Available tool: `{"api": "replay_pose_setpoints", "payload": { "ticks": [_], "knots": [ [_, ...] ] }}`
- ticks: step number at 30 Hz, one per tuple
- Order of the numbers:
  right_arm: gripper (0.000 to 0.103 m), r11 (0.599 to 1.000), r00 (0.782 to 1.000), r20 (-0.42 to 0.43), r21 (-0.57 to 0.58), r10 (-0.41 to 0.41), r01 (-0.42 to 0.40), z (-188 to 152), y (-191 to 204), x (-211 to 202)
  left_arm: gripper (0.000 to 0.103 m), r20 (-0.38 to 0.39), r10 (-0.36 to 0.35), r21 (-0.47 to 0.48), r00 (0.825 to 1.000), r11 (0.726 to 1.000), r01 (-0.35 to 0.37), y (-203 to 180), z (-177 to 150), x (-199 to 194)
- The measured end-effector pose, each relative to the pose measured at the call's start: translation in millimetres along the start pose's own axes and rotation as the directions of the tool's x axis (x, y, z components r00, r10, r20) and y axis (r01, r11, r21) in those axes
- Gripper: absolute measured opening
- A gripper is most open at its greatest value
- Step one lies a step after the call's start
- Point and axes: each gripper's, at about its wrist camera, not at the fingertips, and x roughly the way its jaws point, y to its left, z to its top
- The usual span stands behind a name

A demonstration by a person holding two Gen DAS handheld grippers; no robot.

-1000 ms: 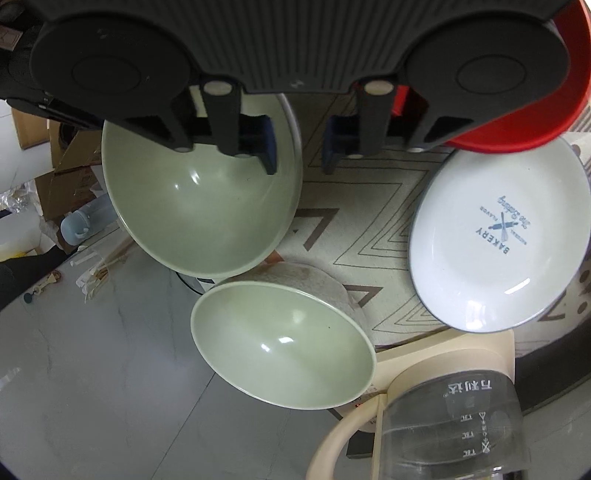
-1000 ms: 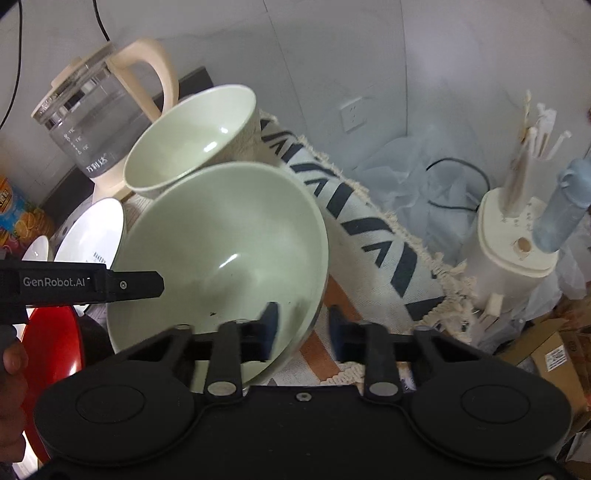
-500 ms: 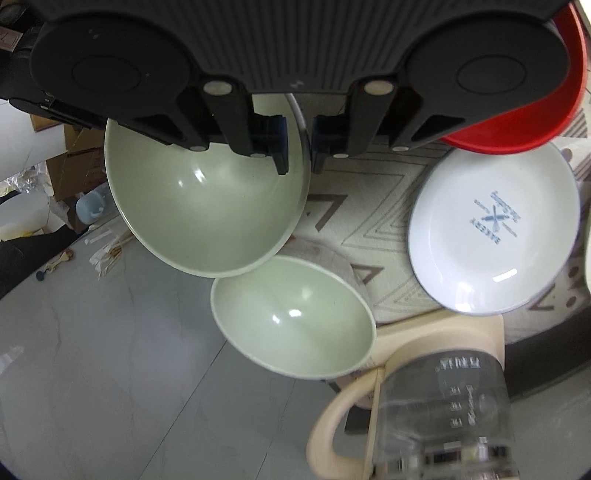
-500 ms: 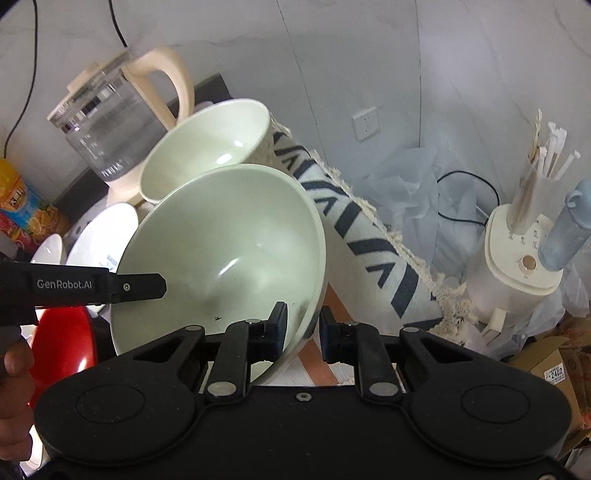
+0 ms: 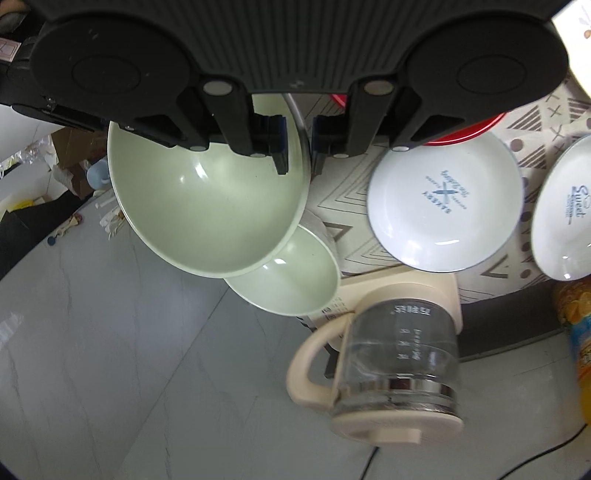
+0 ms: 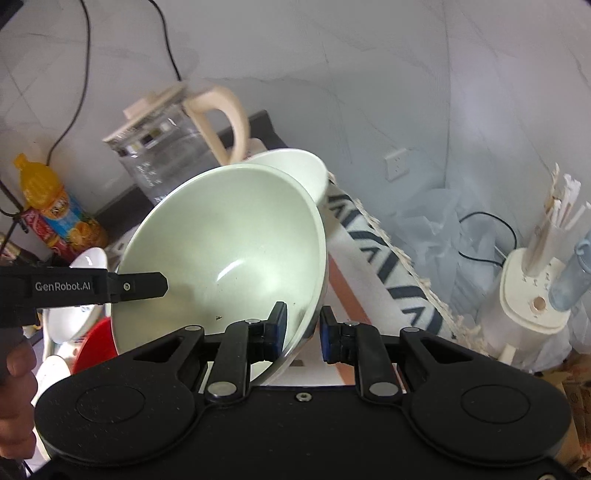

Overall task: Organize plates and bowls
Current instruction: 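Lift the large green bowl with both grippers and carry it over the red bowl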

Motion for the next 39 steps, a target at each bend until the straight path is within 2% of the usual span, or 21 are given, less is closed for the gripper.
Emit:
{"api": "replay_pose_setpoints", "payload": {
  "ticks": [21,27,39],
  "knots": [
    [0.019,0.986,0.996,0.019,-0.143,0.092,-0.089,-13,86,-19,0.010,0.057,0.090,-0.131,0.994,0.988,-0.082,64,-30,-69],
    [0.019,0.981,0.994,-0.004,-0.162,0.105,-0.105,-23,106,-18,0.010,0.026,0.119,-0.153,0.993,0.982,-0.113,78,-43,-76],
    [0.019,0.978,0.993,-0.075,-0.178,0.093,-0.106,-48,124,-8,0.011,-0.053,0.123,-0.175,0.991,0.976,-0.130,100,-67,-67]
  ]
}}
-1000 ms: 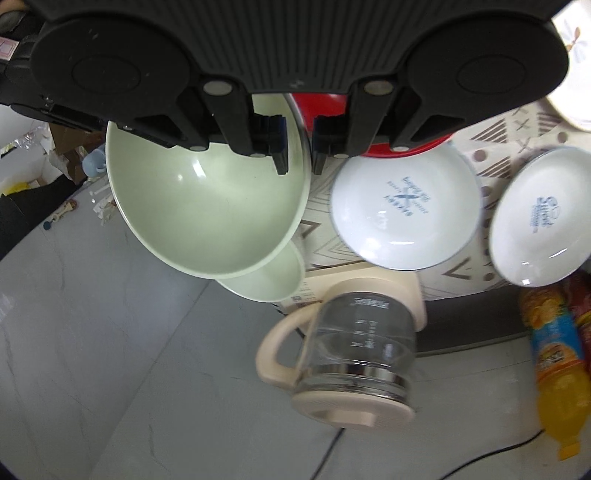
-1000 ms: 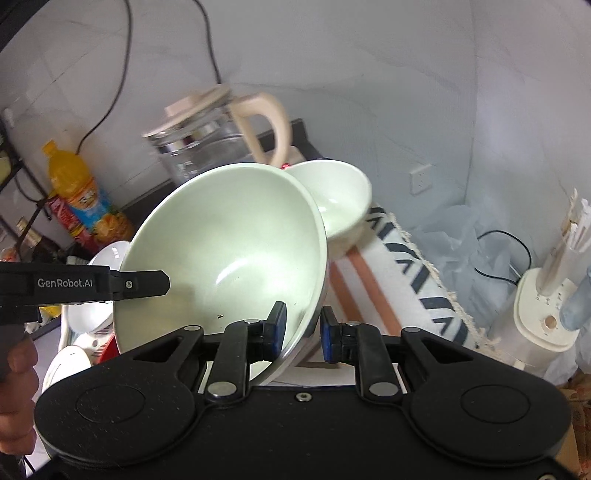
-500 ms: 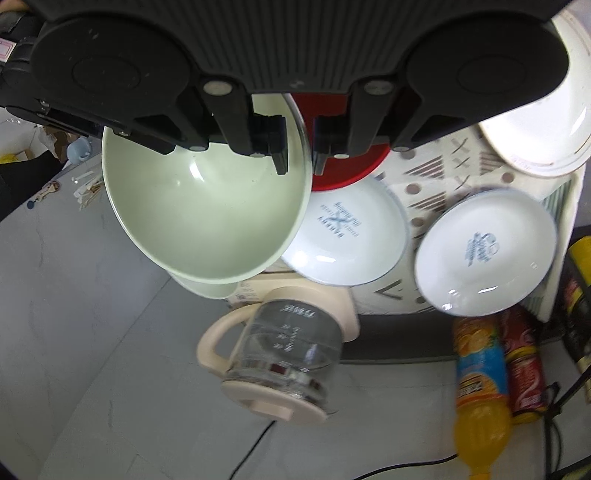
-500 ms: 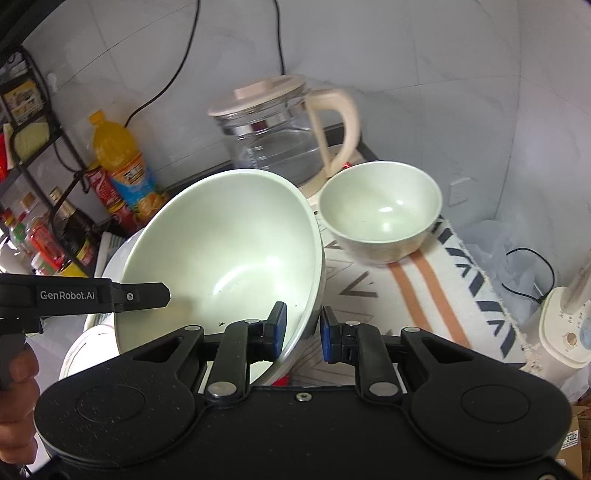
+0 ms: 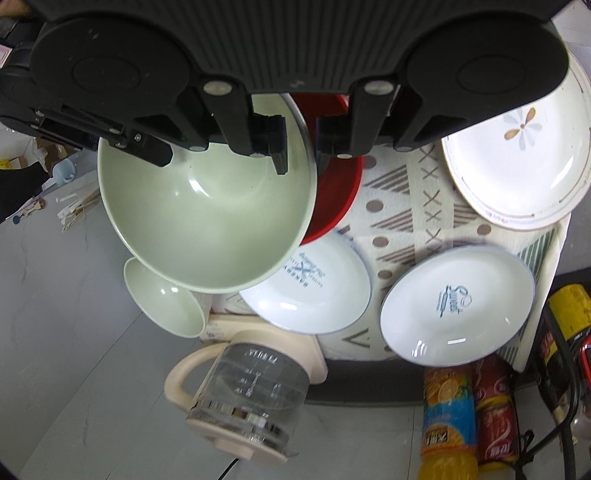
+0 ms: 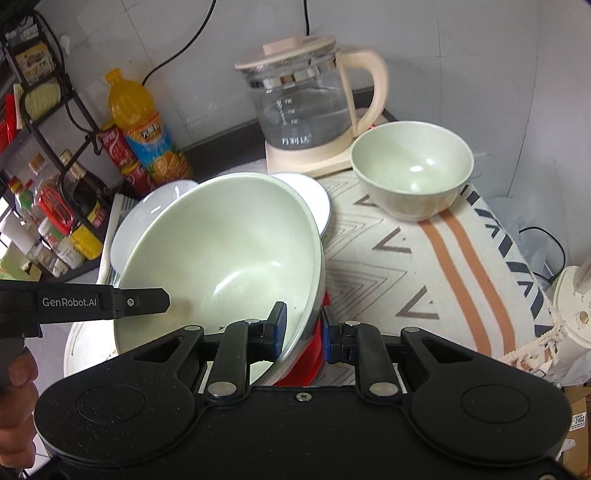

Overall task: Organize plates and bowls
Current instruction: 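Lift the large green bowl with both grippers and carry it over the red bowl, then lower the green bowl into the red bowl and open both grippers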

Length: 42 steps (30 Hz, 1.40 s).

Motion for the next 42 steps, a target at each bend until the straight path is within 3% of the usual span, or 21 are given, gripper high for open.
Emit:
{"api": "replay_pose_setpoints", "payload": {
  "ticks": [11,17,32,34,39,42],
  "knots": [
    [0.019,0.999,1.000,-0.015,0.036,0.001,0.000,-5,-1,17,0.011,-0.058,0.008,-0.011,0.998,1.000,-0.009,9,-12,20],
    [0.017,0.999,1.000,-0.006,0.048,-0.024,0.024,-5,-1,27,0.014,-0.049,0.006,-0.025,0.999,1.000,-0.007,16,-12,24],
    [0.011,0.998,0.998,-0.031,0.044,-0.047,0.048,-8,2,46,0.017,-0.063,0.025,-0.070,0.998,0.997,-0.030,18,-4,8],
    [0.011,0.998,0.998,-0.034,0.047,-0.044,0.046,-8,2,46,0.030,-0.042,0.035,-0.061,0.998,0.997,-0.038,17,-5,1],
    [0.010,0.998,0.998,-0.029,0.015,-0.064,0.064,-10,7,47,0.036,-0.028,0.043,-0.070,0.999,0.997,-0.045,21,-7,-10],
    [0.015,0.998,0.997,-0.050,0.015,-0.060,0.060,-9,8,46,0.047,-0.001,0.054,-0.073,0.999,0.996,-0.054,23,-7,-19]
  ]
}}
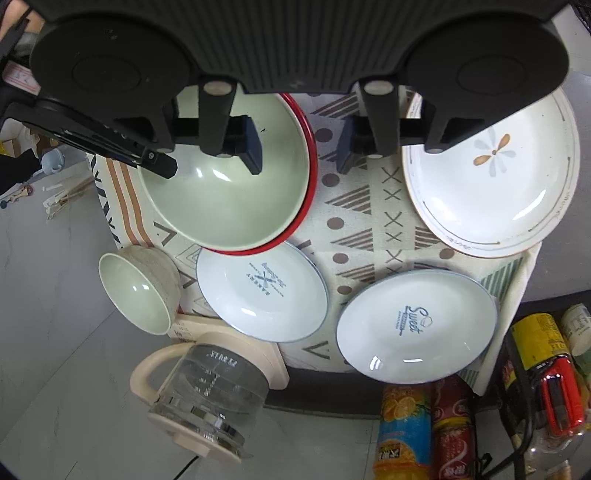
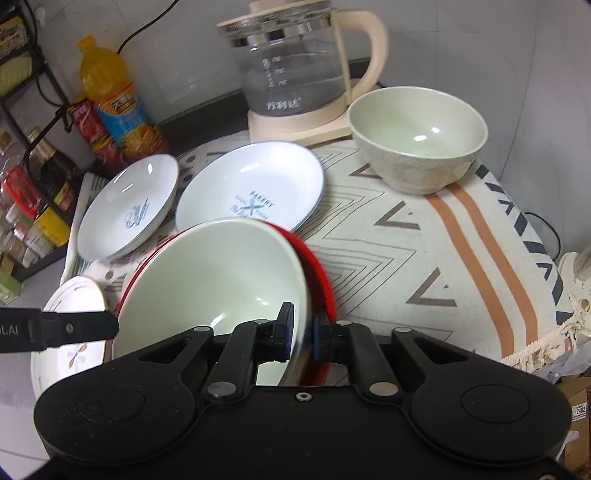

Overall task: Organize plates and bowls
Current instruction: 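Lower the green bowl into the red bowl and open both grippers, then move both grippers to the rim of the small pale green bowl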

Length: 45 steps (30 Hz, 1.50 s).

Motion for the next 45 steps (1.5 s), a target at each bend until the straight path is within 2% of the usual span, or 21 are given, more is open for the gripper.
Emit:
{"api": "replay_pose_setpoints", "payload": {
  "ticks": [2,3,5,6,7,9,12,16,23,28,45],
  "knots": [
    [0.023,1.000,1.000,0.011,0.011,0.009,-0.009,0,1,-8,0.055,0.021,0.008,0.000,1.000,1.000,-0.008,1,0,-6],
    [0.031,1.000,1.000,0.019,0.010,0.022,-0.022,1,2,-13,0.059,0.032,0.008,0.000,0.999,1.000,-0.008,2,1,-9],
    [0.041,1.000,0.999,0.041,-0.001,0.027,-0.027,0,6,-23,0.062,0.051,-0.002,0.000,0.999,1.000,0.002,2,1,-13],
    [0.053,1.000,0.999,0.050,-0.009,0.020,-0.020,0,8,-27,0.065,0.055,-0.006,0.002,0.998,1.000,0.006,2,2,-15],
    [0.059,1.000,0.998,0.062,-0.014,0.019,-0.018,-1,9,-32,0.066,0.063,-0.004,0.005,0.998,1.000,0.003,2,3,-16],
    [0.062,1.000,0.996,0.080,-0.008,0.030,-0.029,-1,9,-41,0.068,0.078,0.003,0.016,0.997,1.000,-0.004,-1,4,-19],
    [0.072,0.999,0.993,0.110,0.007,0.032,-0.033,0,6,-53,0.070,0.085,-0.009,0.033,0.996,0.999,0.006,-5,6,-25],
    [0.082,1.000,0.989,0.145,0.015,0.020,-0.023,1,2,-66,0.077,0.100,-0.024,0.057,0.995,0.998,0.019,-11,9,-30],
    [0.086,0.998,0.982,0.187,0.065,-0.023,0.011,3,-10,-77,0.077,0.109,-0.060,0.094,0.992,0.994,0.050,-26,17,-29],
    [0.094,0.994,0.974,0.216,0.093,-0.069,0.049,8,-19,-85,0.078,0.111,-0.073,0.109,0.991,0.992,0.061,-39,24,-23],
    [0.094,0.989,0.962,0.247,0.123,-0.114,0.086,36,-51,-89,0.078,0.089,-0.119,0.143,0.989,0.984,0.105,-79,57,9]
  ]
}}
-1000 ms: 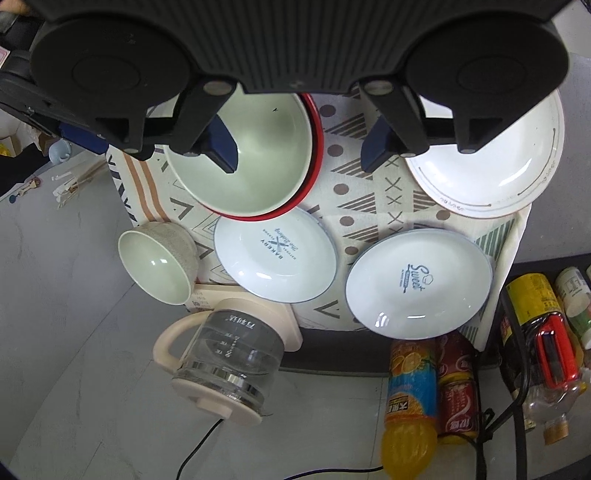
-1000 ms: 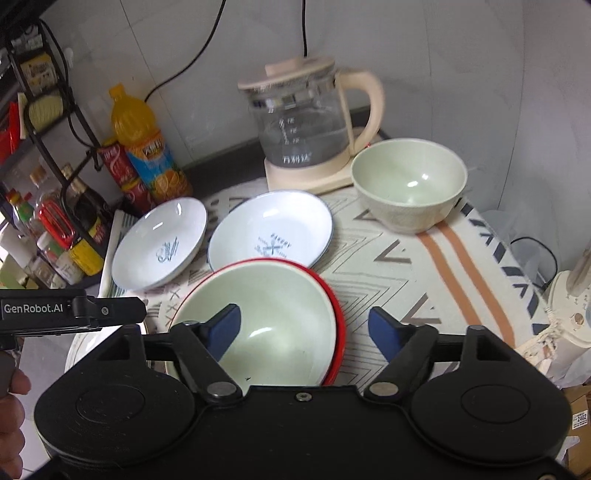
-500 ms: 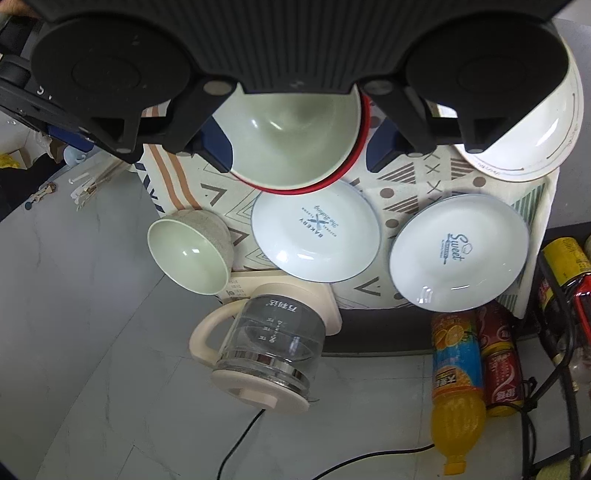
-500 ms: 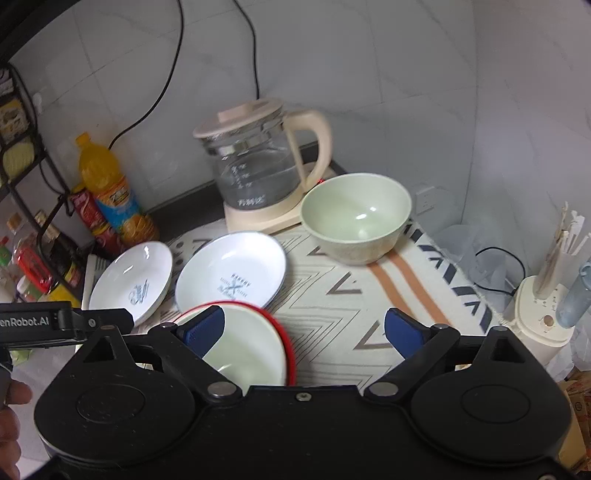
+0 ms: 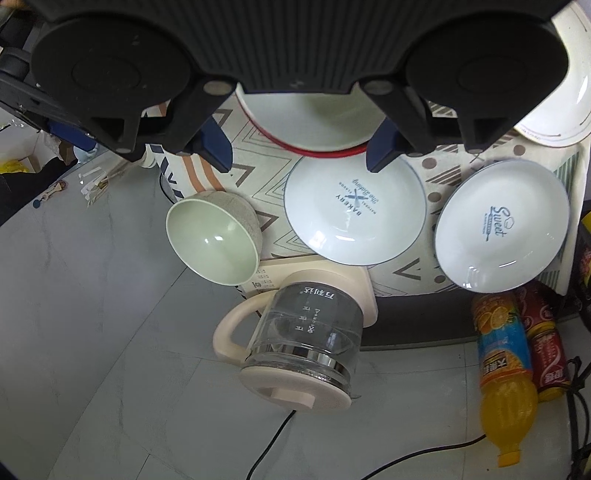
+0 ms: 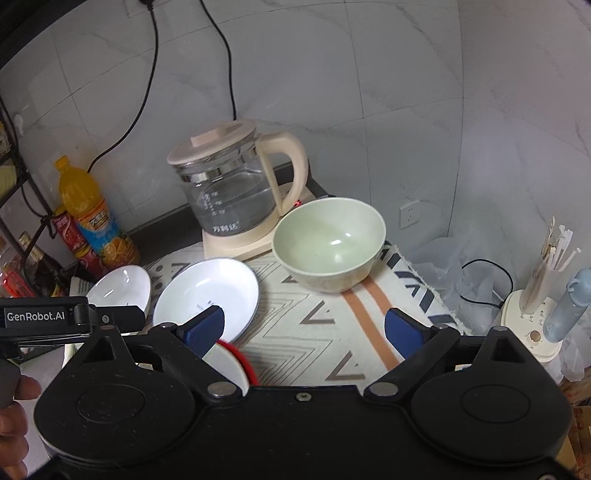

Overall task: Organize plates and bowls
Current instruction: 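Move both grippers to the rim of the small pale green bowl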

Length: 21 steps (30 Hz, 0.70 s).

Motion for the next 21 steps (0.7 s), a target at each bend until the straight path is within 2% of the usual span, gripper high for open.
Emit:
{"api": "replay_pose_setpoints", "payload": {
  "ticks": [9,21],
  "knots": [
    [0.093,1.000,1.000,-0.014,0.022,-0.012,0.012,19,-20,29,0.078,-0.025,-0.015,-0.008,1.000,1.000,0.015,-13,23,39],
    [0.073,0.999,0.998,-0.069,0.047,-0.002,0.005,44,-46,81,0.074,-0.052,-0.046,-0.010,0.998,0.999,0.045,-34,55,103]
  ]
}}
